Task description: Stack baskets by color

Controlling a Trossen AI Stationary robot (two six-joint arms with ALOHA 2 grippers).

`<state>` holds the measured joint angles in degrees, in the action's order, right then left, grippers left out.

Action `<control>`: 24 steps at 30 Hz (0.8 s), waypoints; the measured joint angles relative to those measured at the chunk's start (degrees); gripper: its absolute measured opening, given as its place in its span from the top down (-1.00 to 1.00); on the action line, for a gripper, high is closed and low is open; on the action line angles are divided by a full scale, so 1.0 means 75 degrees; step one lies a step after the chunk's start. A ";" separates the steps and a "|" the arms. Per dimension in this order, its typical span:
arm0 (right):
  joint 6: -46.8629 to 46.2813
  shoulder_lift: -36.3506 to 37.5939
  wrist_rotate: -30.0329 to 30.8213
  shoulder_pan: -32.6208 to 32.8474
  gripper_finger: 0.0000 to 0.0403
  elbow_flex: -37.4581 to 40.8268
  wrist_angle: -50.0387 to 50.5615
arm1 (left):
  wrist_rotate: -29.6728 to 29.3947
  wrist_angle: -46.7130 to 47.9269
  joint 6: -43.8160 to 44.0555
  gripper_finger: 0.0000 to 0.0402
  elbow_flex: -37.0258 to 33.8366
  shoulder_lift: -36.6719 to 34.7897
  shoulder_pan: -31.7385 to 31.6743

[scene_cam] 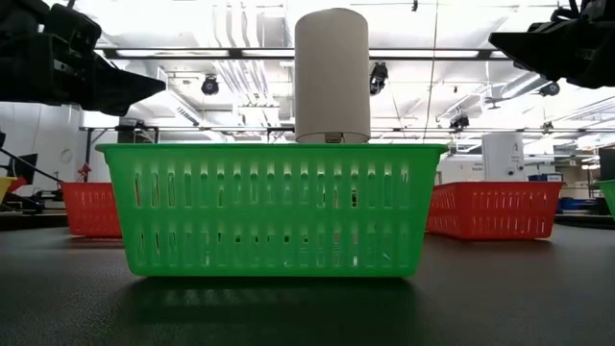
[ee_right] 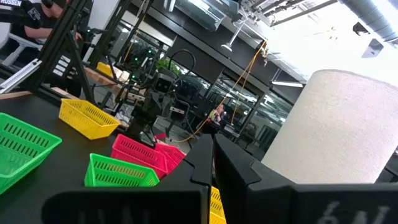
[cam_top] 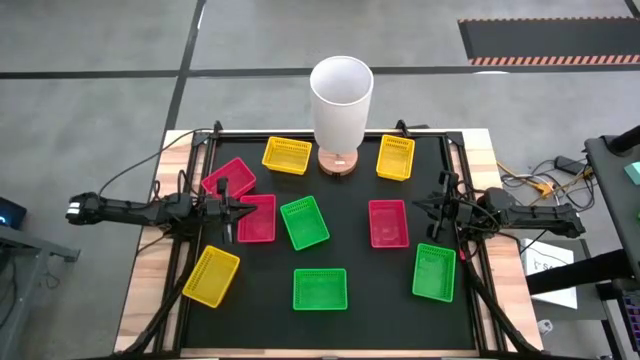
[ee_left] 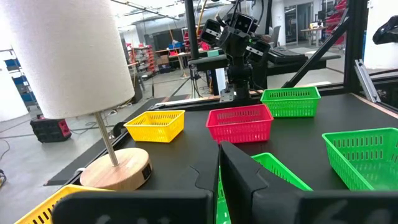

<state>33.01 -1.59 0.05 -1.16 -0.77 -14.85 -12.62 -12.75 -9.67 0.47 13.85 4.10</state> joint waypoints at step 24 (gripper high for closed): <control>0.0000 -0.0003 -0.0002 0.0000 0.96 0.0002 -0.0052 | 0.0108 -0.2320 0.1858 1.00 0.0000 -0.0016 0.0006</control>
<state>33.01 -1.61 0.03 -1.17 -0.76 -15.25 -11.81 -30.15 4.26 0.47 13.73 4.14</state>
